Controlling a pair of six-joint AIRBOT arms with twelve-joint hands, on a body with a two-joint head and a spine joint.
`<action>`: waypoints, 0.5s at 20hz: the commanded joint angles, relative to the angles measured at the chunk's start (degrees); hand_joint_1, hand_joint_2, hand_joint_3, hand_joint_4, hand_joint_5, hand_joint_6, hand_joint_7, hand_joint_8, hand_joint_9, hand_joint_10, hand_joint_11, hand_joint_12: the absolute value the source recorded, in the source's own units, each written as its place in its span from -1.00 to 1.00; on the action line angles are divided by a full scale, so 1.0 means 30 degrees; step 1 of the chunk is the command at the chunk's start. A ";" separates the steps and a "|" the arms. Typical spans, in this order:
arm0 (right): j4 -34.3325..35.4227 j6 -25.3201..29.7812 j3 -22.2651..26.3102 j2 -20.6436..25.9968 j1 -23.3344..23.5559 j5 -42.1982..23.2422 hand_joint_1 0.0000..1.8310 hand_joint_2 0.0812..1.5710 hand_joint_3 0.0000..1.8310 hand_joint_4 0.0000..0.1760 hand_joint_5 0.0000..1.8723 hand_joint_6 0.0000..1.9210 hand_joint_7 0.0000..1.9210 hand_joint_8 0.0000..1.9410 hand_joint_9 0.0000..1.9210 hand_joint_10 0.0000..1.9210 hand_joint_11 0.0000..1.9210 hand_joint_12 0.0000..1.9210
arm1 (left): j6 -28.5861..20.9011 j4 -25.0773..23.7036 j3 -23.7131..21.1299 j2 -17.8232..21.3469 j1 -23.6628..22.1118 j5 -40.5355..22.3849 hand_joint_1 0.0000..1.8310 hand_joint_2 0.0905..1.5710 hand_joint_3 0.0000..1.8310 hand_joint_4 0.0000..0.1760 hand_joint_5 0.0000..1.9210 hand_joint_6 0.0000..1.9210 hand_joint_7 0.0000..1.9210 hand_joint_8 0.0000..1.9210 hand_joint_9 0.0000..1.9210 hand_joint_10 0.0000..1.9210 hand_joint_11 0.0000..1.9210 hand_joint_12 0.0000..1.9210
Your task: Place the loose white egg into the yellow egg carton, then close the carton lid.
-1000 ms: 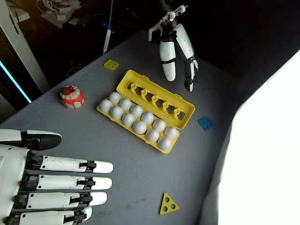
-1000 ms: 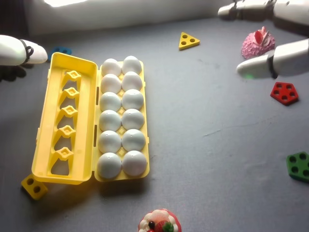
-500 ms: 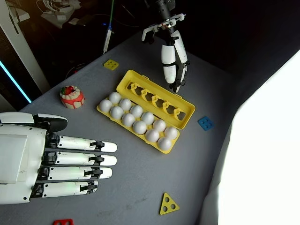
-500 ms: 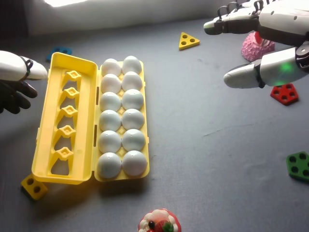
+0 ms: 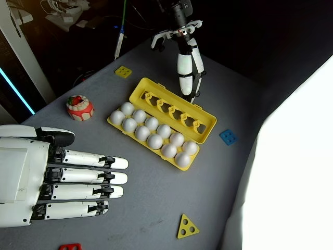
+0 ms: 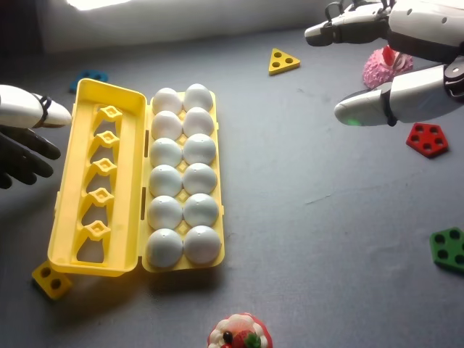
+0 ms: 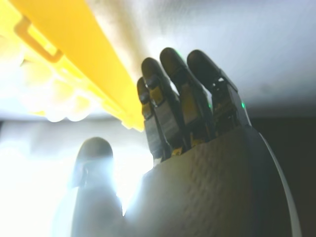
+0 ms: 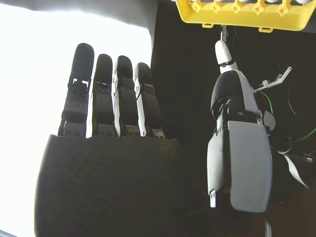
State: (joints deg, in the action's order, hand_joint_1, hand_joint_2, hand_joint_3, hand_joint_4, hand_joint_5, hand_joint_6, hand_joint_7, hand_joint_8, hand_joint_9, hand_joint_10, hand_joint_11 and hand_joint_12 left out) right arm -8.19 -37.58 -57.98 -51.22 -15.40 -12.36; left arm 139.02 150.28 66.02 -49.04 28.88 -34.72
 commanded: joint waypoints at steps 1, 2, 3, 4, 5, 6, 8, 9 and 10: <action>0.0183 -0.0001 -0.0006 0.0101 0.0307 -0.2171 -0.45 0.37 -1.00 -1.00 -0.71 -0.93 -0.74 -1.00 -0.98 -0.37 -1.00 0.28 | -0.0248 0.0030 0.0114 -0.0135 0.0038 0.0655 -0.88 0.64 -1.00 -1.00 -0.38 -0.99 -0.25 -0.99 -0.61 -0.21 -1.00 0.68; 0.0183 0.0001 -0.0006 0.0099 0.0310 -0.2171 -0.45 0.37 -1.00 -1.00 -0.71 -0.93 -0.73 -1.00 -0.98 -0.36 -1.00 0.33 | -0.0378 0.0217 0.0184 -0.0288 0.0175 0.0655 -0.88 0.64 -1.00 -1.00 -0.39 -0.99 -0.26 -0.99 -0.61 -0.21 -1.00 0.67; 0.0183 0.0003 0.0001 0.0099 0.0312 -0.2171 -0.45 0.36 -1.00 -1.00 -0.71 -0.93 -0.72 -0.99 -0.98 -0.35 -1.00 0.39 | -0.0519 0.0307 0.0211 -0.0372 0.0265 0.0655 -0.87 0.65 -1.00 -1.00 -0.38 -0.99 -0.25 -0.99 -0.60 -0.20 -1.00 0.68; 0.0183 0.0009 0.0015 0.0099 0.0312 -0.2171 -0.44 0.36 -1.00 -1.00 -0.70 -0.92 -0.71 -0.99 -0.97 -0.35 -1.00 0.43 | -0.0760 0.0311 0.0213 -0.0425 0.0338 0.0655 -0.87 0.65 -1.00 -1.00 -0.38 -0.99 -0.26 -0.99 -0.62 -0.21 -1.00 0.68; 0.0183 0.0010 0.0043 0.0101 0.0312 -0.2171 -0.44 0.36 -1.00 -1.00 -0.70 -0.92 -0.71 -0.99 -0.97 -0.35 -1.00 0.43 | -0.1038 0.0311 0.0207 -0.0486 0.0403 0.0655 -0.87 0.65 -1.00 -1.00 -0.38 -0.99 -0.26 -0.99 -0.62 -0.21 -1.00 0.68; 0.0183 0.0010 0.0081 0.0109 0.0308 -0.2171 -0.45 0.36 -1.00 -1.00 -0.71 -0.93 -0.72 -1.00 -0.99 -0.34 -1.00 0.41 | -0.1327 0.0370 0.0203 -0.0572 0.0496 0.0655 -0.86 0.64 -1.00 -1.00 -0.38 -0.99 -0.27 -1.00 -0.62 -0.23 -1.00 0.67; 0.0183 0.0010 0.0089 0.0118 0.0308 -0.2173 -0.48 0.38 -1.00 -1.00 -0.74 -0.93 -0.73 -1.00 -0.99 -0.34 -1.00 0.40 | -0.1529 0.0693 0.0196 -0.0704 0.0643 0.0699 -0.84 0.64 -1.00 -1.00 -0.38 -0.99 -0.26 -0.99 -0.60 -0.22 -0.99 0.66; 0.0183 0.0010 0.0087 0.0118 0.0310 -0.2173 -0.48 0.38 -1.00 -1.00 -0.74 -0.93 -0.73 -1.00 -0.99 -0.34 -1.00 0.40 | -0.1749 0.0740 0.0173 -0.0759 0.0756 0.0783 -0.84 0.64 -1.00 -1.00 -0.38 -0.99 -0.26 -0.99 -0.60 -0.22 -0.99 0.66; 0.0183 0.0010 0.0087 0.0118 0.0310 -0.2173 -0.46 0.38 -1.00 -1.00 -0.73 -0.93 -0.72 -1.00 -0.99 -0.33 -1.00 0.36 | -0.2058 0.0740 0.0139 -0.0796 0.0859 0.0853 -0.84 0.64 -1.00 -1.00 -0.38 -0.99 -0.26 -0.99 -0.60 -0.23 -0.99 0.66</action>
State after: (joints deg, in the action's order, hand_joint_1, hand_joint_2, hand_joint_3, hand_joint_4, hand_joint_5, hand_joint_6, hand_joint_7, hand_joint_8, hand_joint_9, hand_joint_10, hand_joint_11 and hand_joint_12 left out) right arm -8.19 -37.58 -57.82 -51.20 -15.38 -12.51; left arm 133.12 152.66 66.39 -51.33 31.79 -34.44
